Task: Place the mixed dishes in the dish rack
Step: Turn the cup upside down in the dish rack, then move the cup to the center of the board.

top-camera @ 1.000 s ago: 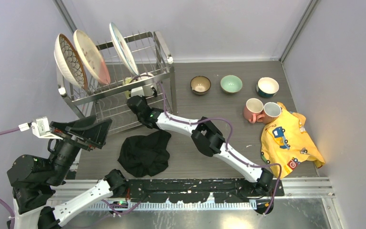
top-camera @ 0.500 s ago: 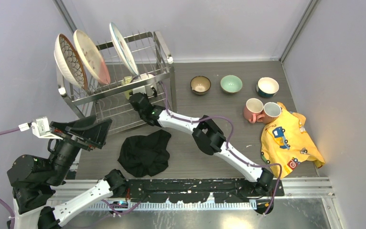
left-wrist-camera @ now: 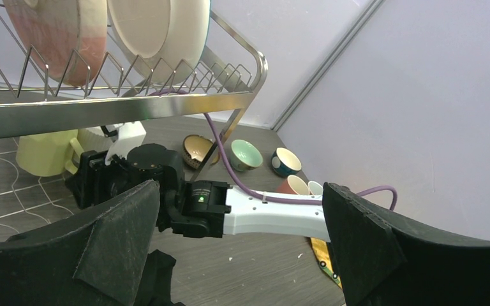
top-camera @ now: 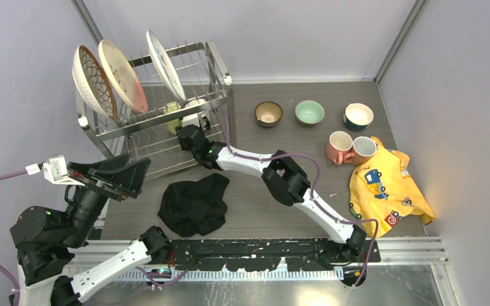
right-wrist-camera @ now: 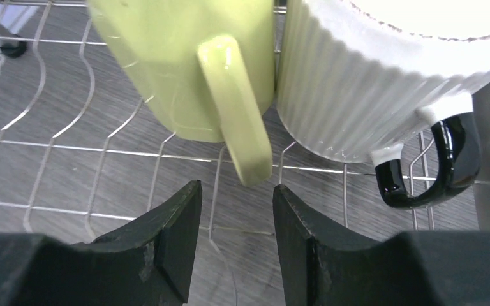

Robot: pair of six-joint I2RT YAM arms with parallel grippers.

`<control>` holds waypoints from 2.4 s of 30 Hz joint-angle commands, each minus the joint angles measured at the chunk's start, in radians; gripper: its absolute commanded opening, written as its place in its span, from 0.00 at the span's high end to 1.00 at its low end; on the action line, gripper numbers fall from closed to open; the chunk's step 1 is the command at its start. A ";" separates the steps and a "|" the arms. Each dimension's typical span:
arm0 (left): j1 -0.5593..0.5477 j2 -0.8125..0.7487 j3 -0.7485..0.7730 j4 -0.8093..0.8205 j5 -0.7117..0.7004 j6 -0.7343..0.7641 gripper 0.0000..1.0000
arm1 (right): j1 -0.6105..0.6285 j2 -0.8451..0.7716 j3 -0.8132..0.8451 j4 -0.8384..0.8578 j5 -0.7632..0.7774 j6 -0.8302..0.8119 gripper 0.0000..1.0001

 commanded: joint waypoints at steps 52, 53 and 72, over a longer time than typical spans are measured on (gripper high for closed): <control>0.005 0.018 0.011 -0.029 -0.004 -0.017 0.00 | 0.106 -0.826 -0.830 -0.048 -0.978 0.606 0.38; 0.005 0.016 0.009 -0.028 -0.003 -0.015 0.00 | 0.106 -0.850 -0.859 -0.043 -0.974 0.616 0.38; 0.005 0.084 -0.122 0.044 0.150 0.186 0.00 | 0.044 -1.454 -1.187 -0.481 -0.023 0.619 0.35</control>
